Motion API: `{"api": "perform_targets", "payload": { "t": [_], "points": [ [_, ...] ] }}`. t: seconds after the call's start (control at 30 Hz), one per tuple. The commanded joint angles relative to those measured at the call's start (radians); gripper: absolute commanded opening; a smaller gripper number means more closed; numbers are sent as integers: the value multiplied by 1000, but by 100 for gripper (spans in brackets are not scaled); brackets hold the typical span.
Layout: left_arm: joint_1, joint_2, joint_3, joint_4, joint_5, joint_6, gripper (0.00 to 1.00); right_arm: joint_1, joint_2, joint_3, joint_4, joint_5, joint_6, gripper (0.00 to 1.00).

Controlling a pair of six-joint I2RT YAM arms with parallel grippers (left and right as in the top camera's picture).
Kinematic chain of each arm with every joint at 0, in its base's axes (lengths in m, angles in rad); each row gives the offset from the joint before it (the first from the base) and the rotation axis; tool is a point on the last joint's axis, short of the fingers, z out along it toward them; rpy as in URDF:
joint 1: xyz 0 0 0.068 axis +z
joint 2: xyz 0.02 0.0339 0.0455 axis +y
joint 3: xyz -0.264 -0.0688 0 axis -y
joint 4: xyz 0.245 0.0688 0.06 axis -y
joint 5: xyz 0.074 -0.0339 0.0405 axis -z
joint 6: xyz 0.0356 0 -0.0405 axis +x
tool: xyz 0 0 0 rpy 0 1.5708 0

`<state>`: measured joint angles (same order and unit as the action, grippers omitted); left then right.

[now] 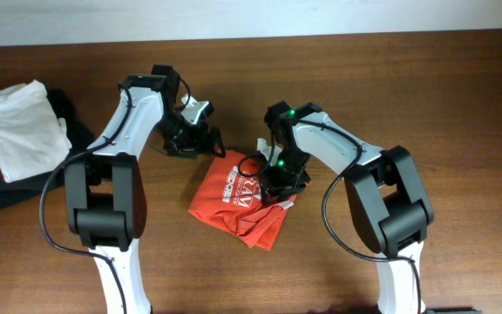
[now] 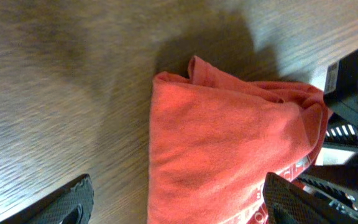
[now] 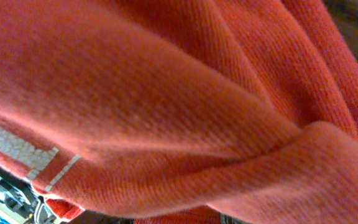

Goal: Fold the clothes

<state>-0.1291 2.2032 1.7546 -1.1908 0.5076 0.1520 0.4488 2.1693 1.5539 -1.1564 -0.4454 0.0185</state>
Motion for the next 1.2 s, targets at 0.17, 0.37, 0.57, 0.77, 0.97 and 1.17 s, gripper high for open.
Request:
{"api": "perform_targets", "payload": {
  "t": [0.17,0.37,0.57,0.77,0.97,1.17],
  "points": [
    [-109,9,-252,207,184,68,37,-12,5,0,-23,107,-2,46],
    [109,-113,-52,122,63,36,0,-224,-106,228,-296,267,-2,47],
    [310,-211,329,-21,-457,18,0,-312,-108,228,-355,275,-14,46],
    [583,-210,391,147,-471,-53,0,-312,-108,228,-369,275,-14,47],
    [863,-116,391,196,-470,-141,9,-312,-108,228,-400,275,-14,47],
    [947,-90,395,196,-287,-167,99,-312,-108,228,-399,274,-14,47]
  ]
}}
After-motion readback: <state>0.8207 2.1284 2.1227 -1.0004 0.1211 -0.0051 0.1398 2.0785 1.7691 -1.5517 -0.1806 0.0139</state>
